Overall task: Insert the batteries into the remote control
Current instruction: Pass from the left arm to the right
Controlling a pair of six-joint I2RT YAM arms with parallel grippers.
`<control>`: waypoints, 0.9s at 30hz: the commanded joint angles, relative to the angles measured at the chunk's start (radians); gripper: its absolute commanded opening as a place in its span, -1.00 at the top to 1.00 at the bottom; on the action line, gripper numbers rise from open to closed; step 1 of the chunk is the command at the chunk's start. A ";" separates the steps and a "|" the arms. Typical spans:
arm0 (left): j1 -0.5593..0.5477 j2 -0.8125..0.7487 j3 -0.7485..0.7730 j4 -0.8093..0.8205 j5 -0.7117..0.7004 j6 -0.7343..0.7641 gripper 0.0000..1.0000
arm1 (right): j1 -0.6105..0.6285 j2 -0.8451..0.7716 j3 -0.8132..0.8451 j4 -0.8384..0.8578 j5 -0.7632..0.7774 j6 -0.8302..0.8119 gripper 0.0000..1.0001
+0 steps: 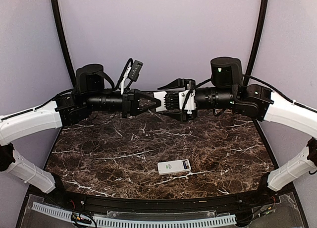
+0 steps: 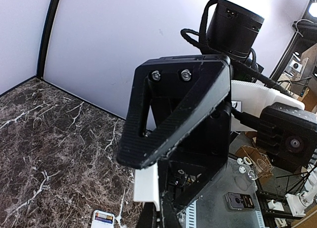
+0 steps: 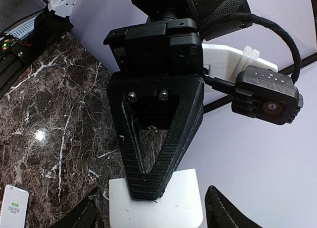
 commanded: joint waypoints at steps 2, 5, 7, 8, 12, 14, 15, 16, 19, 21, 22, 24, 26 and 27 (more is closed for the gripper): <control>0.005 -0.004 0.027 0.003 0.019 0.010 1.00 | 0.011 0.007 0.028 0.022 -0.010 0.002 -0.31; 0.005 -0.005 0.027 0.005 0.022 0.011 1.00 | 0.012 0.010 0.031 0.019 -0.009 0.002 -0.27; 0.005 -0.005 0.026 0.005 0.022 0.011 1.00 | 0.012 0.011 0.033 0.015 -0.007 0.000 -0.24; 0.005 -0.005 0.026 0.005 0.022 0.011 1.00 | 0.013 0.012 0.034 0.013 -0.006 -0.001 -0.22; 0.004 -0.007 0.024 0.006 0.024 0.011 1.00 | 0.012 0.013 0.037 0.003 -0.006 -0.006 -0.10; 0.005 -0.006 0.025 0.008 0.028 0.011 1.00 | 0.013 0.014 0.039 -0.004 -0.005 -0.007 -0.03; 0.004 -0.007 0.024 0.008 0.028 0.012 1.00 | 0.012 0.014 0.039 -0.005 -0.004 -0.008 -0.02; 0.004 -0.007 0.024 0.008 0.028 0.013 1.00 | 0.013 0.013 0.039 -0.006 -0.004 -0.009 -0.02; 0.006 -0.006 0.024 0.008 0.028 0.013 1.00 | 0.013 0.012 0.037 -0.010 -0.003 -0.013 0.01; 0.006 -0.005 0.024 0.008 0.028 0.014 1.00 | 0.014 0.011 0.037 -0.010 0.001 -0.014 0.03; 0.006 -0.004 0.024 0.008 0.028 0.014 1.00 | 0.015 0.011 0.036 -0.009 0.001 -0.015 0.05; 0.007 -0.004 0.024 0.006 0.026 0.016 1.00 | 0.014 0.010 0.036 -0.006 0.003 -0.015 0.11; 0.006 -0.004 0.023 0.006 0.024 0.017 1.00 | 0.014 0.008 0.034 -0.005 0.005 -0.015 0.15; 0.007 -0.005 0.022 0.005 0.023 0.019 1.00 | 0.014 0.009 0.033 -0.006 0.007 -0.015 0.19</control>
